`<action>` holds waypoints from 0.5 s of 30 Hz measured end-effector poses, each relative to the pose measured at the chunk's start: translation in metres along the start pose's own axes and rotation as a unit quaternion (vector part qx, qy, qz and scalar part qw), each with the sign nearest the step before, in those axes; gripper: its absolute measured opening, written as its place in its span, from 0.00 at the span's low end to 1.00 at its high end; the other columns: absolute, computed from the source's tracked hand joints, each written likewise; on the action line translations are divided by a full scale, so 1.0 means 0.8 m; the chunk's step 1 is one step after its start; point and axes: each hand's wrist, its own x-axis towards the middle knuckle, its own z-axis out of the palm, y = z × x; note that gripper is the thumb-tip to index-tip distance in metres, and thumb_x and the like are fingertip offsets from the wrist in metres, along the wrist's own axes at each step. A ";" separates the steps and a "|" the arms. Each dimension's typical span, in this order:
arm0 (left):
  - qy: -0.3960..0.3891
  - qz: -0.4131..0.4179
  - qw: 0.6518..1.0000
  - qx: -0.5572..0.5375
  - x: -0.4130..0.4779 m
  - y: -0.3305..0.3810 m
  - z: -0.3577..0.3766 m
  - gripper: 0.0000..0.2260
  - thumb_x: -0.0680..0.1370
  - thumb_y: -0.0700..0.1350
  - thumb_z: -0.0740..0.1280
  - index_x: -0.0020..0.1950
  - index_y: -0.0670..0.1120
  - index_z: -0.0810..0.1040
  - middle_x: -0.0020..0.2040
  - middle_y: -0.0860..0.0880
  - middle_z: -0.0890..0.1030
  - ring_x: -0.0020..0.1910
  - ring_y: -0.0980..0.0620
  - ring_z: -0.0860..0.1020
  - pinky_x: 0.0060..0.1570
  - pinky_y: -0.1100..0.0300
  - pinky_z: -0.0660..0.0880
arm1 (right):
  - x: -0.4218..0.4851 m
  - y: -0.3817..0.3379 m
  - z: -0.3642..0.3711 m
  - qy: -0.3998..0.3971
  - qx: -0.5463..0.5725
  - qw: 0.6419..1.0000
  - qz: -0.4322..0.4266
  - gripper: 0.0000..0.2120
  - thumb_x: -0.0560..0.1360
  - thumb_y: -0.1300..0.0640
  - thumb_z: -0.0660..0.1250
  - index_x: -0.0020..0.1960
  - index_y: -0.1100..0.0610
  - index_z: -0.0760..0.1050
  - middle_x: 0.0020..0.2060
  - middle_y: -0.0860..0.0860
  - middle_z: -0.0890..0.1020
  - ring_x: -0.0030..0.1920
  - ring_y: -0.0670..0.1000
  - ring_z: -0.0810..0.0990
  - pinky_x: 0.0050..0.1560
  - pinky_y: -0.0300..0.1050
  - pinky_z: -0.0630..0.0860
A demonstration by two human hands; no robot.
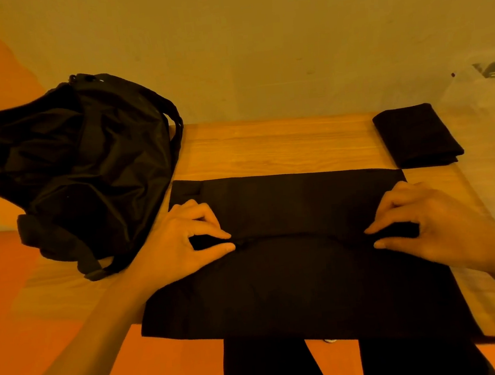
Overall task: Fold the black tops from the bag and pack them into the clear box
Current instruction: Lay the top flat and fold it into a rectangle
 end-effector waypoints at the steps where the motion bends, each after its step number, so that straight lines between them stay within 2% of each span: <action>1: 0.020 -0.006 0.999 -0.034 0.004 0.005 -0.002 0.11 0.76 0.58 0.71 0.49 0.54 0.87 0.46 0.58 0.81 0.47 0.53 0.78 0.54 0.50 0.74 | 0.000 -0.003 -0.003 0.013 0.000 1.000 0.006 0.09 0.74 0.35 0.66 0.52 0.33 0.78 0.47 0.33 0.77 0.51 0.39 0.76 0.49 0.43 0.75; 3: 0.076 -0.055 0.989 -0.112 0.019 0.017 -0.005 0.07 0.78 0.50 0.72 0.54 0.51 0.86 0.48 0.55 0.82 0.51 0.52 0.80 0.56 0.54 0.74 | 0.014 -0.014 -0.001 0.071 0.001 0.997 0.015 0.11 0.77 0.38 0.63 0.53 0.39 0.81 0.47 0.35 0.78 0.50 0.40 0.76 0.53 0.49 0.77; 5: 0.099 -0.118 0.982 -0.108 0.046 0.031 0.000 0.12 0.81 0.47 0.68 0.64 0.51 0.81 0.57 0.54 0.81 0.58 0.57 0.79 0.63 0.55 0.75 | 0.047 -0.037 0.013 0.104 -0.022 0.993 0.056 0.16 0.79 0.41 0.60 0.60 0.45 0.79 0.55 0.41 0.79 0.57 0.42 0.76 0.63 0.56 0.75; 6: 0.072 -0.136 0.987 -0.054 0.061 0.035 0.008 0.16 0.83 0.50 0.64 0.71 0.51 0.76 0.65 0.52 0.77 0.64 0.57 0.75 0.68 0.52 0.72 | 0.067 -0.049 0.025 0.086 -0.054 0.991 0.084 0.21 0.79 0.40 0.57 0.68 0.46 0.75 0.63 0.45 0.77 0.65 0.47 0.73 0.71 0.57 0.69; 7: 0.016 -0.144 0.989 0.021 0.073 0.040 0.019 0.22 0.83 0.55 0.60 0.77 0.51 0.69 0.74 0.50 0.70 0.73 0.55 0.69 0.74 0.49 0.66 | 0.087 -0.059 0.042 0.044 -0.092 0.989 0.111 0.27 0.80 0.38 0.52 0.76 0.46 0.67 0.73 0.49 0.70 0.74 0.51 0.66 0.77 0.56 0.60; 8: -0.048 -0.152 0.982 0.096 0.082 0.043 0.031 0.27 0.84 0.59 0.56 0.82 0.52 0.59 0.81 0.49 0.59 0.79 0.52 0.58 0.79 0.48 0.58 | 0.102 -0.065 0.060 0.000 -0.124 0.984 0.129 0.31 0.81 0.35 0.46 0.80 0.47 0.57 0.80 0.50 0.59 0.80 0.53 0.55 0.79 0.54 0.50; 9: -0.098 -0.161 0.969 0.160 0.086 0.042 0.044 0.31 0.83 0.63 0.51 0.84 0.53 0.50 0.84 0.50 0.48 0.82 0.50 0.47 0.81 0.48 0.49 | 0.111 -0.067 0.075 -0.027 -0.147 0.979 0.140 0.34 0.80 0.33 0.40 0.82 0.47 0.48 0.82 0.52 0.50 0.81 0.53 0.45 0.79 0.53 0.43; 10: -0.126 -0.167 0.956 0.208 0.087 0.038 0.055 0.33 0.83 0.65 0.47 0.84 0.53 0.43 0.83 0.49 0.40 0.82 0.51 0.39 0.81 0.50 0.43 | 0.115 -0.065 0.085 -0.032 -0.164 0.975 0.147 0.36 0.79 0.31 0.34 0.82 0.46 0.42 0.82 0.52 0.44 0.81 0.53 0.39 0.79 0.53 0.38; 11: -0.130 -0.171 0.947 0.238 0.085 0.034 0.063 0.35 0.81 0.68 0.44 0.83 0.53 0.38 0.83 0.49 0.36 0.81 0.51 0.35 0.80 0.50 0.40 | 0.114 -0.061 0.089 -0.021 -0.173 0.973 0.153 0.37 0.77 0.30 0.31 0.82 0.45 0.39 0.82 0.52 0.41 0.80 0.53 0.36 0.79 0.54 0.37; 15: -0.098 -0.174 0.941 0.271 0.075 0.016 0.071 0.37 0.78 0.73 0.38 0.82 0.57 0.35 0.82 0.48 0.35 0.80 0.51 0.33 0.80 0.48 0.40 | 0.103 -0.034 0.082 -0.017 -0.180 0.969 0.167 0.33 0.78 0.30 0.32 0.80 0.41 0.34 0.81 0.48 0.37 0.80 0.50 0.34 0.80 0.57 0.39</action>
